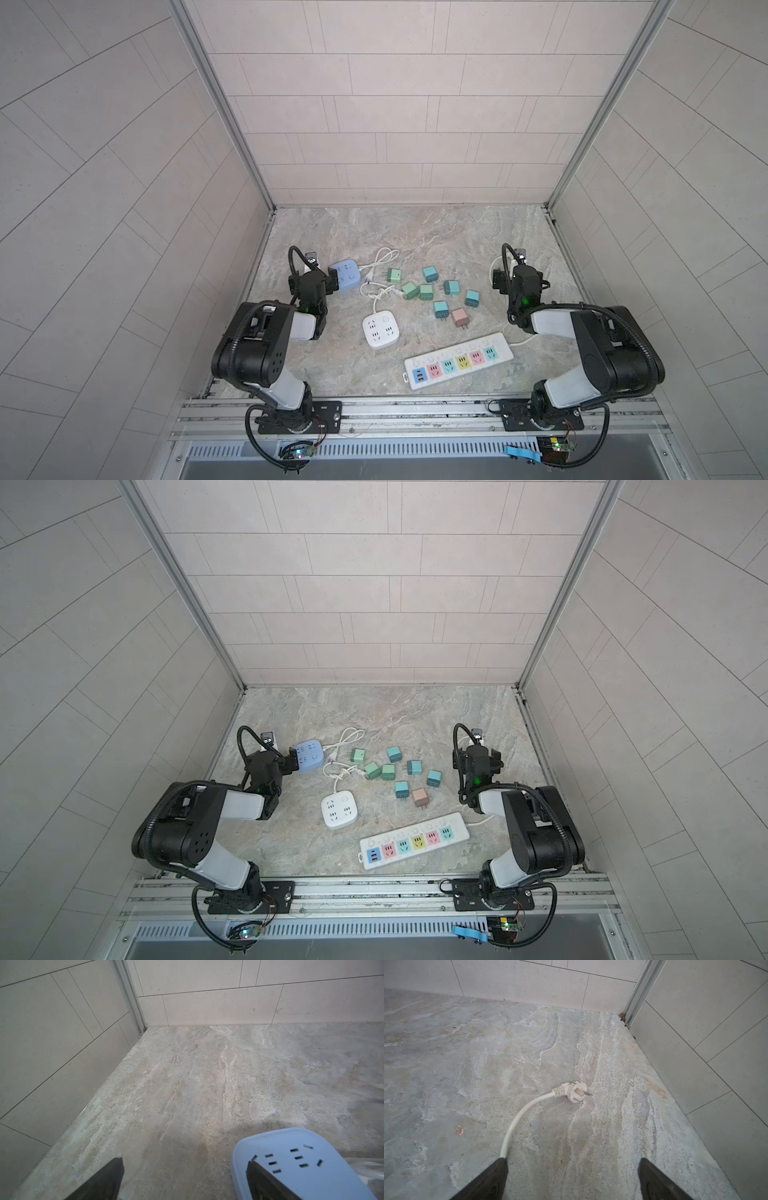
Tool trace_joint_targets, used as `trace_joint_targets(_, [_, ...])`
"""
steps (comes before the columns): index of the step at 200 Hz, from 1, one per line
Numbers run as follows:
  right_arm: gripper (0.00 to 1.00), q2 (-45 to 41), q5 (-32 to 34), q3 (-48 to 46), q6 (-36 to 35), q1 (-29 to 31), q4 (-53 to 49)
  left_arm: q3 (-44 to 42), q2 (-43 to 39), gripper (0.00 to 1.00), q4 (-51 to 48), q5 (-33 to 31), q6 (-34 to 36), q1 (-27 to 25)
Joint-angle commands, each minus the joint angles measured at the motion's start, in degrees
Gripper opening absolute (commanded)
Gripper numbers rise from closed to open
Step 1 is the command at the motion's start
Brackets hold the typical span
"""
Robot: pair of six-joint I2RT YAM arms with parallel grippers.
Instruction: Insert the plug
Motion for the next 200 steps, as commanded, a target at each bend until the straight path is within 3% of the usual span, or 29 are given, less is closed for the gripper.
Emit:
trace_joint_targets(1, [0.99, -0.2, 0.8, -0.4, 0.1, 0.2, 1.0, 0.4, 0.2, 1.0, 0.8, -0.5, -0.4, 0.3])
trace_joint_targets(200, [0.99, -0.6, 0.9, -1.0, -0.2, 0.5, 1.6, 0.2, 0.2, 1.0, 1.0, -0.5, -0.3, 0.3])
